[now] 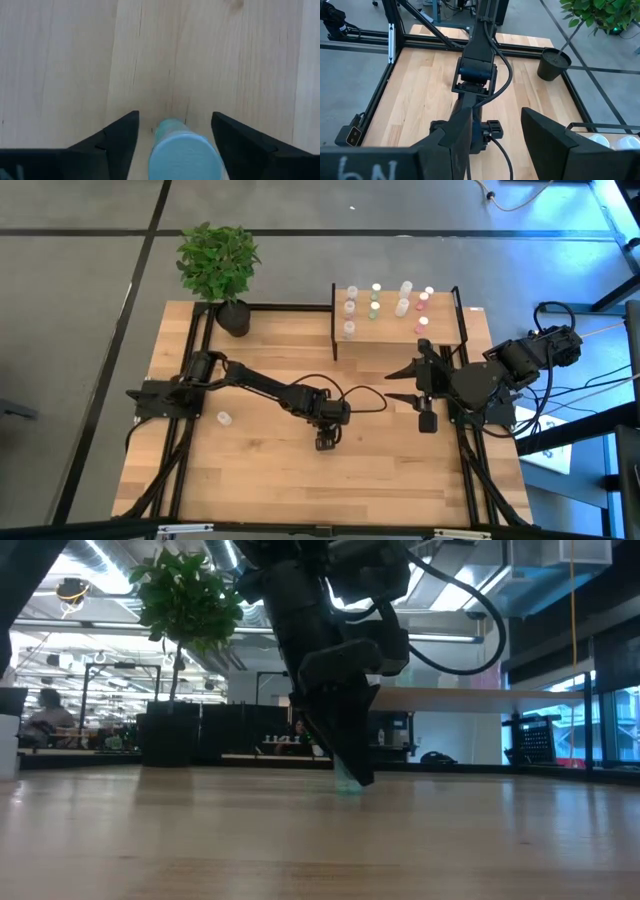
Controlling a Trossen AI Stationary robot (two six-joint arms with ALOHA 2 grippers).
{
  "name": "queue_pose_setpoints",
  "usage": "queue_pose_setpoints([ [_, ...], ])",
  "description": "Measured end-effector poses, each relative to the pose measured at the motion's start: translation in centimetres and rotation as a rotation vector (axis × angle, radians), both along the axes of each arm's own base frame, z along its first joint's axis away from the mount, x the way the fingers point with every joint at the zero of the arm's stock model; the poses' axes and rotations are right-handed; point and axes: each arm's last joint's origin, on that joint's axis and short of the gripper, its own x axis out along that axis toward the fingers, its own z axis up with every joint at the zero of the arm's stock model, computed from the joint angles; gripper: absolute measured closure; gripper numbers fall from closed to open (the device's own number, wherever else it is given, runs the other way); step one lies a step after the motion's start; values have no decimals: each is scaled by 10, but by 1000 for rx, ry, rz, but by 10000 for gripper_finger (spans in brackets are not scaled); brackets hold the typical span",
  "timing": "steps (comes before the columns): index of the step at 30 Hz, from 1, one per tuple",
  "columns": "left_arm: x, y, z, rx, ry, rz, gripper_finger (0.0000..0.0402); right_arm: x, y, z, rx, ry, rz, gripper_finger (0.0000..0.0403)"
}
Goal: Pick and place medicine bottles onto shelf by color
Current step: Put the green pill bottle aligned with the other green pill bottles on the shelf
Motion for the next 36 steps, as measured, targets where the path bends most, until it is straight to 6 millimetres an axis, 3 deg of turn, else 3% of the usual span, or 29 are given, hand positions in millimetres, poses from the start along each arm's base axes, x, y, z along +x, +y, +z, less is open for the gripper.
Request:
queue_pose_setpoints([
  [4, 1, 0, 2, 1, 4, -1, 139, 0, 0, 0, 0, 0, 0, 231],
  [10, 4, -5, 22, 71, 31, -33, 135, 0, 0, 0, 0, 0, 0, 231],
  [16, 6, -15, 51, 141, 55, -49, 135, 0, 0, 0, 0, 0, 0, 231],
  [24, 13, -36, 106, 197, -53, -26, 135, 0, 0, 0, 0, 0, 0, 231],
  [28, 7, -47, 126, 201, -38, -51, 135, 0, 0, 0, 0, 0, 0, 231],
  [36, -19, -59, 143, 264, 39, 27, 135, 0, 0, 0, 0, 0, 0, 231],
])
